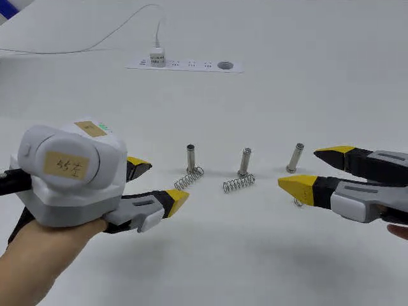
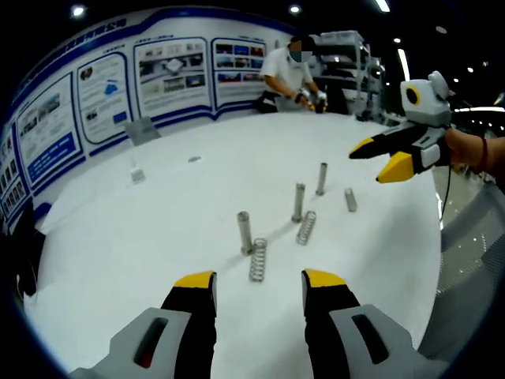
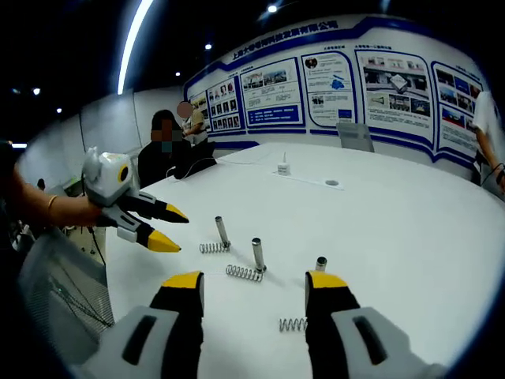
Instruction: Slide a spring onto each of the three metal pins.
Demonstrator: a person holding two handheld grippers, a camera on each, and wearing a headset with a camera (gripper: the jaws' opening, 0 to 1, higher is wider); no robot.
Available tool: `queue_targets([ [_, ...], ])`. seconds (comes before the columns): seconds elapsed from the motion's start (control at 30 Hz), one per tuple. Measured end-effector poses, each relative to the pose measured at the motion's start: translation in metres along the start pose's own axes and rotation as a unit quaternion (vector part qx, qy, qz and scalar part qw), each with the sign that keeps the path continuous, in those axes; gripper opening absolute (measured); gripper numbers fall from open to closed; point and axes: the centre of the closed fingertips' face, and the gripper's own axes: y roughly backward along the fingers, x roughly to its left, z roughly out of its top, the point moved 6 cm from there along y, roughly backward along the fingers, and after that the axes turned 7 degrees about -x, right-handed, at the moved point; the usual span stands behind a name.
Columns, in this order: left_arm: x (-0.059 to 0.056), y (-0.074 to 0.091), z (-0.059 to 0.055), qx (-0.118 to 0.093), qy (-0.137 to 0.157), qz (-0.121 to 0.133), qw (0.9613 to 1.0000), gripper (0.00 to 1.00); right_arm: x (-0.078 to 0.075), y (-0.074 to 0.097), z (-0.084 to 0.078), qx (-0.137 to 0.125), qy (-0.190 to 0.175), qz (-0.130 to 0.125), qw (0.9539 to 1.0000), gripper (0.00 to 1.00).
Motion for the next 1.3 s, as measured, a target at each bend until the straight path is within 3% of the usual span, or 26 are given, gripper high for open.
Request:
queue_targets([
  [0.23,0.003,-0.017,-0.007,0.007,0.017,-0.012,0.9998,0.41,0.012,0.000,-0.007,0.007,0.012,0.013,0.9998,0.59],
  [0.57,0.005,-0.033,-0.015,0.025,0.009,-0.014,0.9995,0.28,0.022,0.001,-0.010,0.008,0.000,0.019,0.9998,0.63],
  [0.87,0.003,-0.038,-0.021,0.035,0.001,-0.018,0.9992,0.20,0.021,0.002,-0.010,0.003,-0.009,0.005,0.9999,0.63],
  [1.3,-0.002,-0.037,-0.019,0.036,-0.029,-0.032,0.9984,0.11,0.022,-0.001,-0.015,0.013,-0.021,-0.007,0.9997,0.62],
])
